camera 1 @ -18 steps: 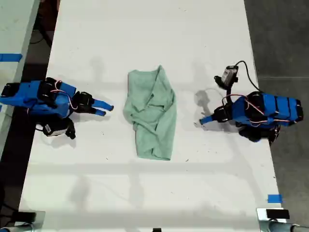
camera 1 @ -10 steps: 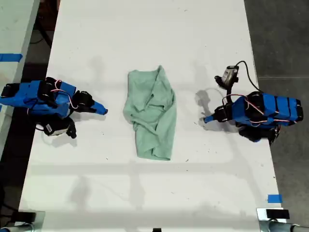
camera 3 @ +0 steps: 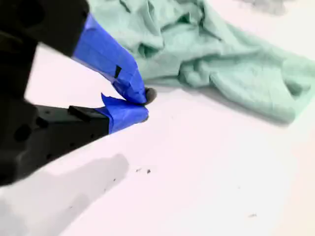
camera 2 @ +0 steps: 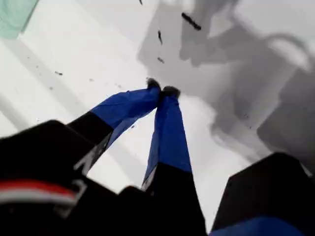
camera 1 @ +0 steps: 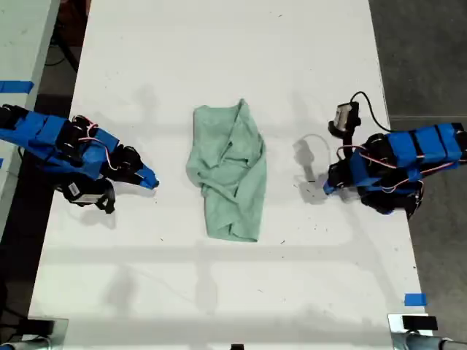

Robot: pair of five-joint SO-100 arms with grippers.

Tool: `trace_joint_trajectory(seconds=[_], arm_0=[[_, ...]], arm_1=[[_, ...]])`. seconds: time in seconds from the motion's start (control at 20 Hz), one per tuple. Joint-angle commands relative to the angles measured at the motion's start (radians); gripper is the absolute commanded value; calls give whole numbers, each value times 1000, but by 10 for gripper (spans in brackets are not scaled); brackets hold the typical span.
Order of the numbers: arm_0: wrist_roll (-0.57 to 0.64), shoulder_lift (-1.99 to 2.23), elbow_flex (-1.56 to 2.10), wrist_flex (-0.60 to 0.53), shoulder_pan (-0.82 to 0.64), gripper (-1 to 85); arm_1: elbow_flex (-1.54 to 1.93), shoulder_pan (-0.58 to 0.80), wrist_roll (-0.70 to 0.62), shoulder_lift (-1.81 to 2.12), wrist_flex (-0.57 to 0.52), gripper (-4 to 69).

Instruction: Fold t shirt

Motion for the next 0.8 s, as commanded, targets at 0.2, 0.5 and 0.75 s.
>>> trace_joint_trajectory(seconds=[0.2, 0.5, 0.75], arm_0=[[66, -1138, -1238, 249, 61, -2], [72, -1342, -1465, 167, 80, -2], [71, -1396, -1465, 117, 81, -2]], arm_1=[[-994, -144, 103, -876, 144, -23], [-1259, -192, 49, -1170, -48, -5], [-1364, -183, 100, -1310, -15, 21]])
